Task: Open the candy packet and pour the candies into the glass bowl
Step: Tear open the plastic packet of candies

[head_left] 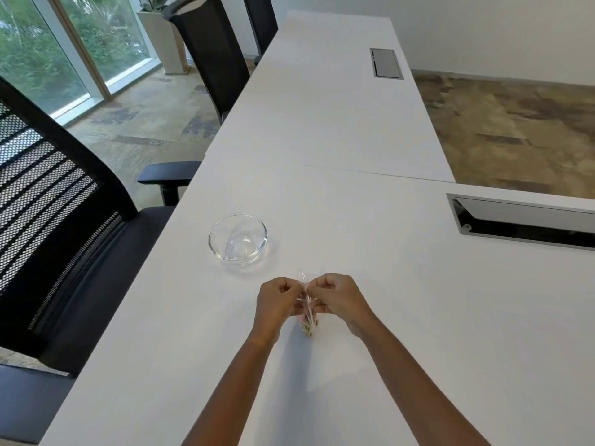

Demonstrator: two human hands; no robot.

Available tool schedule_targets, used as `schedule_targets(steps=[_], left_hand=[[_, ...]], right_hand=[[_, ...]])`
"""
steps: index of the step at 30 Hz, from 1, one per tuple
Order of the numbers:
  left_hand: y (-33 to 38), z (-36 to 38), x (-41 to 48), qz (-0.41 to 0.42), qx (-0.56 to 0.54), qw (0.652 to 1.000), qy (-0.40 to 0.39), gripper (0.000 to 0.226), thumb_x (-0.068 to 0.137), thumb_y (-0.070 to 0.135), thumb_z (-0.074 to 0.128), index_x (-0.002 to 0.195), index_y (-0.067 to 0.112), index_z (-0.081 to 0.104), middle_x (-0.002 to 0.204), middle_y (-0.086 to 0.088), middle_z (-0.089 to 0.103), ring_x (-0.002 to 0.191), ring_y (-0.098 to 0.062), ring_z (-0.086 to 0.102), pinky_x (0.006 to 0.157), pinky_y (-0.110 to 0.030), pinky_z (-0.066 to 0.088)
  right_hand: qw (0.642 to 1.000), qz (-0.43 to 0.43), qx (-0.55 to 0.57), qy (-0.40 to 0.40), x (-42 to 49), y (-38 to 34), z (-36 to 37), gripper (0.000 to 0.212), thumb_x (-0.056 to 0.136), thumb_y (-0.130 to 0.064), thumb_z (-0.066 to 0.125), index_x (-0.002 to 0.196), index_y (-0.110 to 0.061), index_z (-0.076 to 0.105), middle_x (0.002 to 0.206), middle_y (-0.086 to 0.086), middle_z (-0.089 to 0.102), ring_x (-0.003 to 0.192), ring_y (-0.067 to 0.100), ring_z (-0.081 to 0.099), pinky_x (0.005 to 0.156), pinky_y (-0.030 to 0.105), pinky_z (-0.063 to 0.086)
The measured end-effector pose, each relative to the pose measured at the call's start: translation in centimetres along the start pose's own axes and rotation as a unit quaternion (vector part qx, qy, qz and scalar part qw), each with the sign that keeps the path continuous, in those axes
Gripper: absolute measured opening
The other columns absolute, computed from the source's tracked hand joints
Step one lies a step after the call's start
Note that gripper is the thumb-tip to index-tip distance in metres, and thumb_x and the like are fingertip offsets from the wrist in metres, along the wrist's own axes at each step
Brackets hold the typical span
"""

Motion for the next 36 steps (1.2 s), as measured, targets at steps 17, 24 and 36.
schedule_targets(steps=[17,24,36], left_hand=[[1.9,1.2,-1.2,0.122,0.155,0.973,0.120,0.013,0.080,0.008,0.058,0.067,0.003,0.057,0.066,-0.009,0.063,0.066,-0.030,0.062,0.062,-0.037,0.048],[2.4,2.4,-1.7,0.077,0.138,0.985,0.069,0.023,0.084,0.010,0.056,0.062,0.010,0.050,0.061,-0.006,0.060,0.058,-0.028,0.063,0.069,-0.044,0.057],[3.8,0.8,-1.2,0.109,0.146,0.972,0.147,0.013,0.079,0.005,0.057,0.066,0.004,0.055,0.065,-0.008,0.061,0.071,-0.036,0.065,0.060,-0.030,0.046]], right_hand=[[0.956,-0.140,-0.155,0.204,-0.7,-1.8,-0.6,0.009,0.077,-0.006,0.061,0.075,0.000,0.066,0.073,0.011,0.071,0.067,0.023,0.065,0.065,0.029,0.051],[0.968,-0.119,-0.073,0.211,-0.6,-1.9,-1.0,0.012,0.083,-0.006,0.059,0.086,0.001,0.068,0.082,0.011,0.072,0.076,0.026,0.070,0.069,0.028,0.053],[0.975,-0.057,0.011,0.214,-0.7,-0.3,-3.9,0.017,0.078,0.001,0.060,0.065,-0.009,0.061,0.058,0.000,0.061,0.049,0.009,0.061,0.046,0.008,0.051]])
Point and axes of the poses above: each hand's wrist, its own x-axis towards the middle knuckle, its own z-axis out of the palm, y = z × x, the point moved 3 cm from there along x, towards the middle knuckle
